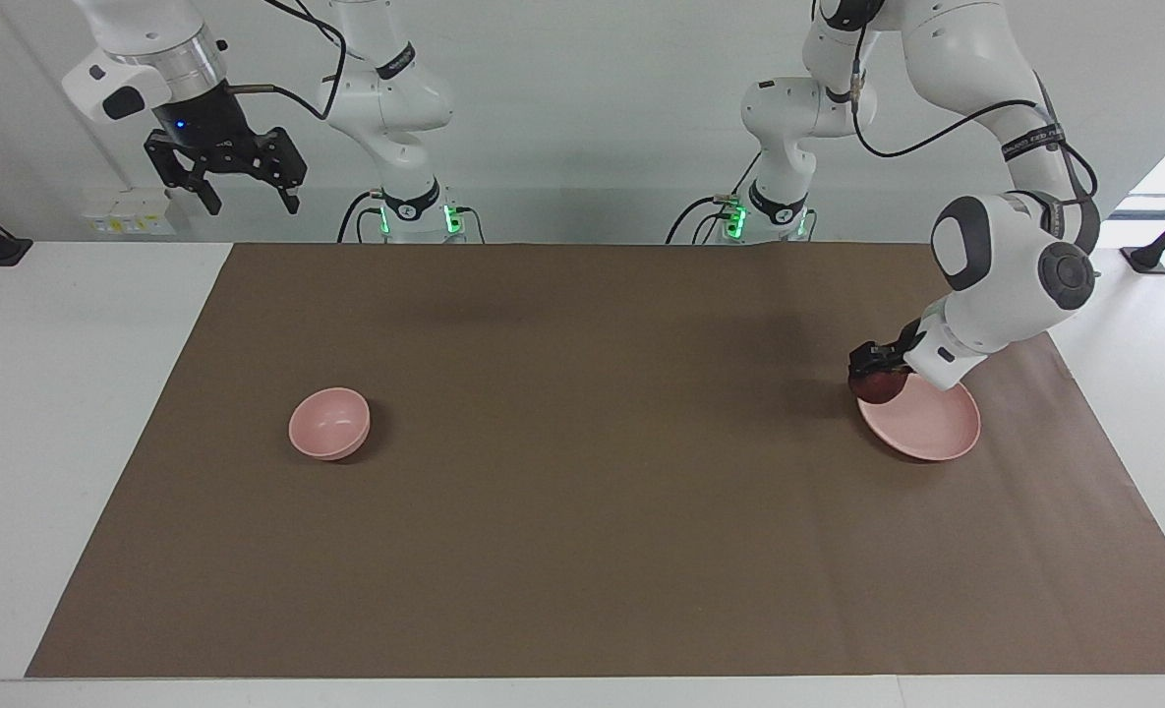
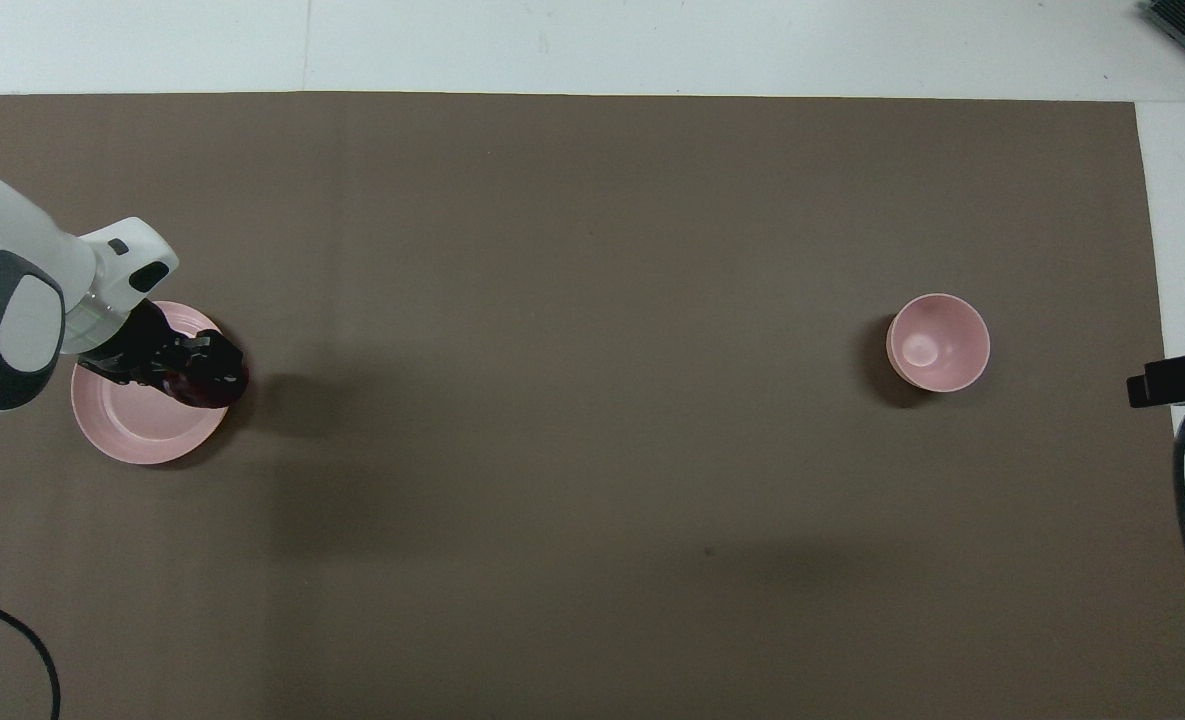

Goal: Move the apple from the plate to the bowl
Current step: 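Close the left gripper on the apple and lift it off the plate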

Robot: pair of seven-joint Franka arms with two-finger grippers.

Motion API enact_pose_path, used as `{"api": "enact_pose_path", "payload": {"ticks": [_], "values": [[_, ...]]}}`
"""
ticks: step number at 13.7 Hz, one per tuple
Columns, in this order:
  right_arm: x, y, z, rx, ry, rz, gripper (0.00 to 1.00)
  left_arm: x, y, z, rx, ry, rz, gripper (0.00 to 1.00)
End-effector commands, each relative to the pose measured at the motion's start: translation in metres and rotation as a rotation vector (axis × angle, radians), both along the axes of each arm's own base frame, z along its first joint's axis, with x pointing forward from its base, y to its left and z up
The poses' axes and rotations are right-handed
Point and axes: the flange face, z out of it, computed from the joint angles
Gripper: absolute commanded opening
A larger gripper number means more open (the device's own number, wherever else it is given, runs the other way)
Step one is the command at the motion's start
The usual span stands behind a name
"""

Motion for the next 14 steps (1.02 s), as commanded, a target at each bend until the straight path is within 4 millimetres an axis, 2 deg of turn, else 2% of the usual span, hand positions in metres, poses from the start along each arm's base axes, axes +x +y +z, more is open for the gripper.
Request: {"api": "enact_pose_path", "payload": {"ticks": [1, 3, 6, 7, 9, 12, 14], "values": [[-0.006, 0.012, 0.005, -0.005, -0.014, 0.023, 1.00, 0.010, -0.027, 0.009, -0.045, 0.003, 0.017, 0.00], [-0.003, 0.019, 0.000, 0.010, -0.015, 0.043, 1.00, 0.011, -0.044, 0.010, -0.041, 0.004, 0.033, 0.00], [-0.004, 0.025, -0.027, 0.134, 0.027, 0.052, 1.00, 0.006, -0.083, 0.013, -0.056, 0.020, 0.067, 0.00], [0.001, 0.028, -0.040, 0.171, 0.026, 0.048, 1.00, 0.005, -0.092, 0.013, -0.073, 0.036, 0.122, 0.00], [0.004, 0.040, -0.069, 0.218, 0.034, 0.068, 1.00, -0.001, -0.123, 0.015, -0.105, 0.070, 0.196, 0.00], [0.008, 0.053, -0.114, 0.374, 0.035, 0.139, 1.00, -0.016, -0.176, 0.018, -0.127, 0.126, 0.271, 0.00], [0.009, 0.059, -0.137, 0.493, 0.052, 0.161, 1.00, -0.025, -0.197, 0.021, -0.154, 0.199, 0.375, 0.00]]}}
